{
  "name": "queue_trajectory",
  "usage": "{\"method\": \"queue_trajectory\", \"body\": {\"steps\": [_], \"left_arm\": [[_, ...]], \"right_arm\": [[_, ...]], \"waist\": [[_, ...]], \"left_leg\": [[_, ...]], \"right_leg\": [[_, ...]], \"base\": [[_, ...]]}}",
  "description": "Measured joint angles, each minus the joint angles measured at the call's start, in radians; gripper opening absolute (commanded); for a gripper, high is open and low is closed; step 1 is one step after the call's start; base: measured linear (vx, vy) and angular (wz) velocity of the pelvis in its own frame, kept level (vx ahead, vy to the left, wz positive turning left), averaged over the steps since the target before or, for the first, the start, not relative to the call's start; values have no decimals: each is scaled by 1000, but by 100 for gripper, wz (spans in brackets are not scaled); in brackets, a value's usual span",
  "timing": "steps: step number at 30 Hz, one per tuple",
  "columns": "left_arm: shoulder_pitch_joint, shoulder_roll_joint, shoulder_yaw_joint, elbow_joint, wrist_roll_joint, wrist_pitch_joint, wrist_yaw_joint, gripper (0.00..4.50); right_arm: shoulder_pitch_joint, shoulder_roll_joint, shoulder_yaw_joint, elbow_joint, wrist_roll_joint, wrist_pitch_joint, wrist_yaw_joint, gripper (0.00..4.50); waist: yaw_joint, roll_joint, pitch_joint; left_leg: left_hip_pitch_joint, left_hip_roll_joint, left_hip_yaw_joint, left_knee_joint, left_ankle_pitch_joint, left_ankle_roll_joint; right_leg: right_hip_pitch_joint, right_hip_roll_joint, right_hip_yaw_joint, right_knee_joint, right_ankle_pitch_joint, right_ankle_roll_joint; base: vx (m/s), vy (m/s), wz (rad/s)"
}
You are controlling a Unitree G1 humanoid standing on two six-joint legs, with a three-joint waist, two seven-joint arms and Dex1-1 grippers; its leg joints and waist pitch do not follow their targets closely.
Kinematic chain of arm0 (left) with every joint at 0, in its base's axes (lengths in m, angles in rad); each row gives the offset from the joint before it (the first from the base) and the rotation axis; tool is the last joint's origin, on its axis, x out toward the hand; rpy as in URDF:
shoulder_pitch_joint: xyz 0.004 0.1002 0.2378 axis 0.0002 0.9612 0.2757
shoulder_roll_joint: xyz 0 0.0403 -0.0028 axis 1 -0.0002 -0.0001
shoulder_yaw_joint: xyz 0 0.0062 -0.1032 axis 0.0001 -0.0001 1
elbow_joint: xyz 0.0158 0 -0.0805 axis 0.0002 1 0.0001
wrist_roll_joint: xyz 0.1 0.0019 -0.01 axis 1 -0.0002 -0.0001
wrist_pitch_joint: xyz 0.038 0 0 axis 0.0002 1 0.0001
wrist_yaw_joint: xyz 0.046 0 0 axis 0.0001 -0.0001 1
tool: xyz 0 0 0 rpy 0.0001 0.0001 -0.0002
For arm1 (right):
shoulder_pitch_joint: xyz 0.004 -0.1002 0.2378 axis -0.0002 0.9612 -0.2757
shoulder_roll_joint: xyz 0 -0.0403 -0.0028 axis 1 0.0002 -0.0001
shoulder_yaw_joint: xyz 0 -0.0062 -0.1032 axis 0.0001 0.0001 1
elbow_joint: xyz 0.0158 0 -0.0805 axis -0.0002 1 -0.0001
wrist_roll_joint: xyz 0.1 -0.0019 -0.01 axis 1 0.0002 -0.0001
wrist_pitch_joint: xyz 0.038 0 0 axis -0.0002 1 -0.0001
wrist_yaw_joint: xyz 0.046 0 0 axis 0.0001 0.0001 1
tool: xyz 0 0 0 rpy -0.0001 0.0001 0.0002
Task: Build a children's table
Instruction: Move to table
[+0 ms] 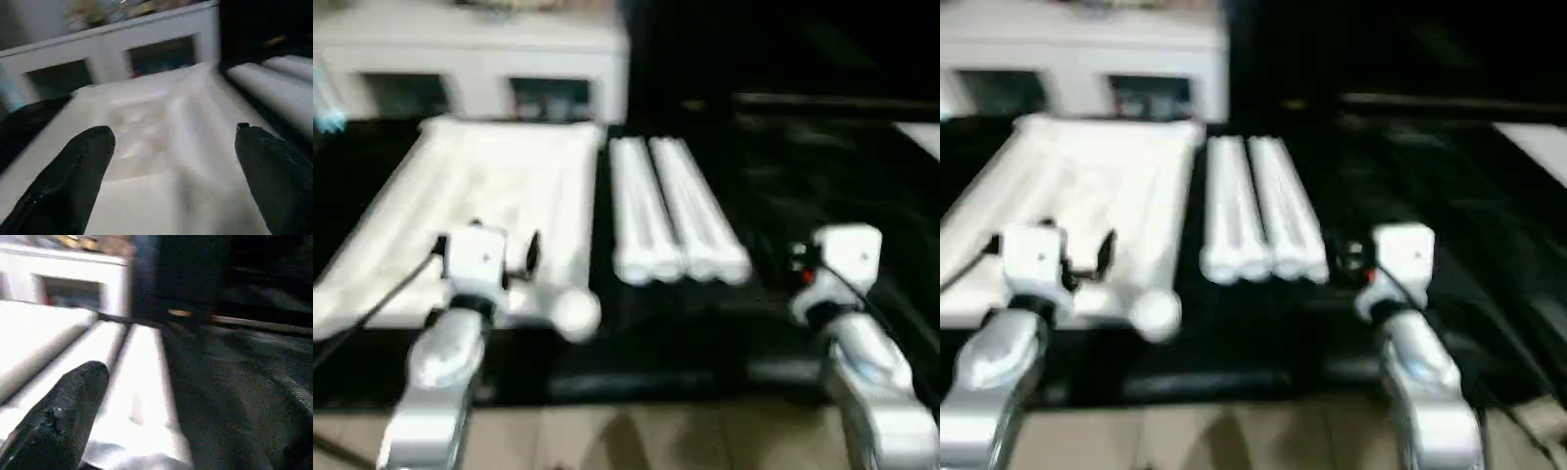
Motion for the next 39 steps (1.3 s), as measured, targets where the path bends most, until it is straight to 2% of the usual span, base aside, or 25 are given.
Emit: {"method": "queue_trajectory", "body": {"steps": [1,2,3,4,5,6,7,8,9,10,11,12,13,14,15,16,17,18,19,20,23,27,31,34,39], "left_arm": [[0,4,9,3,0,0,0,444],[-2,6,10,6,0,0,-1,444],[-4,7,10,6,0,0,-1,444],[-11,8,9,6,0,0,-3,444],[-21,8,5,6,0,-1,-5,444],[-31,6,-7,11,-1,-2,-14,444],[-33,1,-35,14,-2,-4,-24,444],[-35,-1,-55,14,-3,-7,-32,444],[-38,1,-67,14,-5,-10,-44,444],[-39,5,-67,14,-6,-13,-46,444],[-40,11,-64,14,-6,-14,-47,444],[-39,18,-51,14,-8,-15,-47,444],[-39,24,-38,15,-9,-15,-47,444],[-39,29,-20,20,-9,-15,-48,444],[-39,34,-13,24,-9,-15,-48,444],[-39,37,-8,25,-10,-15,-50,444],[-41,40,-9,25,-10,-18,-56,444],[-44,39,-10,25,-14,-18,-61,444],[-56,35,-24,28,-34,-18,-83,444],[-64,34,-39,28,-53,-17,-104,444],[-70,81,-42,30,-112,-20,-202,444],[-69,190,-58,47,-151,-41,-379,444],[-68,282,-79,90,-152,-118,-496,444],[-64,346,-104,105,-164,-135,-594,444],[-101,460,-158,113,-238,-121,-833,428]], "right_arm": [[-6,3,8,0,4,0,2,450],[-13,0,5,0,11,0,1,450],[-16,-3,2,0,11,-1,0,450],[-16,-7,0,0,11,-1,-1,450],[-15,-10,-1,0,11,-2,-2,450],[-11,-18,-5,0,10,-2,-3,450],[-6,-24,-16,2,10,-2,-4,450],[-5,-25,-29,4,9,-2,-6,450],[-6,-24,-41,9,6,-2,-10,450],[-6,-24,-41,9,1,-3,-11,450],[-8,-22,-40,9,-2,-3,-11,450],[-8,-10,-39,12,-4,-3,-12,450],[-11,-3,-21,14,-3,-3,-11,450],[-16,2,-3,14,-2,-3,-10,450],[-17,4,1,14,-1,-3,-10,450],[-17,2,1,14,4,-3,-5,450],[-17,-6,-1,14,16,-6,4,450],[-17,-12,-3,14,22,-11,11,450],[-18,-31,-18,15,39,-12,36,450],[-18,-37,-30,16,57,-12,56,450],[-48,-72,-24,26,81,-4,128,450],[-108,-141,-3,36,134,12,251,450],[-144,-231,21,87,181,9,412,450],[-147,-289,42,118,189,9,508,450],[-215,-382,50,107,295,85,677,450]], "waist": [[-4,-8,1],[-10,-17,-1],[-17,-22,-3],[-25,-33,-4],[-32,-49,-5],[-33,-67,-7],[-23,-59,-5],[-14,-51,-4],[-2,-43,-6],[5,-27,-8],[10,-11,-12],[10,6,-15],[3,2,-11],[-6,-5,-7],[-12,-9,-7],[-21,-16,-9],[-33,-34,-17],[-33,-43,-21],[-33,-41,-24],[-32,-37,-24],[-27,-36,-22],[-10,-26,-15],[0,-17,-4],[7,-17,-1],[10,-9,5]], "left_leg": [[6,-10,0,-4,-4,3],[15,-19,0,-3,-8,13],[22,-24,0,-3,-14,14],[27,-30,4,-3,-18,15],[30,-43,10,-2,-22,15],[32,-49,18,0,-29,19],[35,-48,15,4,-42,48],[28,-48,8,27,-52,64],[8,-47,3,48,-50,62],[-1,-37,-1,34,-49,60],[-9,-18,-1,4,-20,39],[-5,-7,-4,4,-3,3],[2,-10,-7,-1,-5,4],[5,-17,-8,-6,-7,7],[8,-21,-8,-5,-13,7],[12,-25,-8,-2,-19,11],[11,-36,-8,1,-22,17],[6,-41,-7,5,-24,19],[-11,-42,-8,15,-28,28],[-18,-40,-10,12,-25,23],[-22,-32,-12,4,-13,-18],[-17,-21,-10,-2,-5,-35],[-8,-12,5,-9,5,-29],[-4,-4,21,-11,9,-30],[-8,-2,24,-14,17,-24]], "right_leg": [[-11,4,25,29,-16,-28],[-34,5,49,72,-18,-30],[-54,4,59,91,-14,-21],[-78,0,72,89,-4,-8],[-89,-12,84,52,17,6],[-83,-15,99,60,27,24],[-71,-12,103,48,27,19],[-63,-9,103,36,28,17],[-51,-6,101,27,26,17],[-39,1,92,18,24,16],[-31,14,83,14,20,16],[-22,18,74,14,13,18],[-27,17,72,14,6,6],[-34,14,73,29,-8,-28],[-41,12,74,43,-16,-44],[-49,11,75,57,-15,-43],[-70,3,85,59,-10,-19],[-73,-2,94,61,-3,19],[-79,1,99,69,-2,26],[-85,3,99,71,-2,27],[-93,12,99,69,3,25],[-88,17,93,50,22,19],[-73,15,93,42,29,10],[-73,14,95,42,33,8],[-79,14,95,42,36,7]], "base": [[148,19,20],[148,19,20],[131,-1,8],[106,-32,8],[106,-32,8],[89,-64,14],[104,-52,1],[104,-52,1],[122,-18,-7],[58,-6,1],[114,2,3],[118,48,0],[208,59,9],[152,50,6],[148,13,10],[106,-11,1],[106,-11,1],[91,-32,5],[65,-41,3],[65,-41,3],[0,0,0],[0,0,0],[-81,3,4],[-47,3,1],[0,0,0]]}}
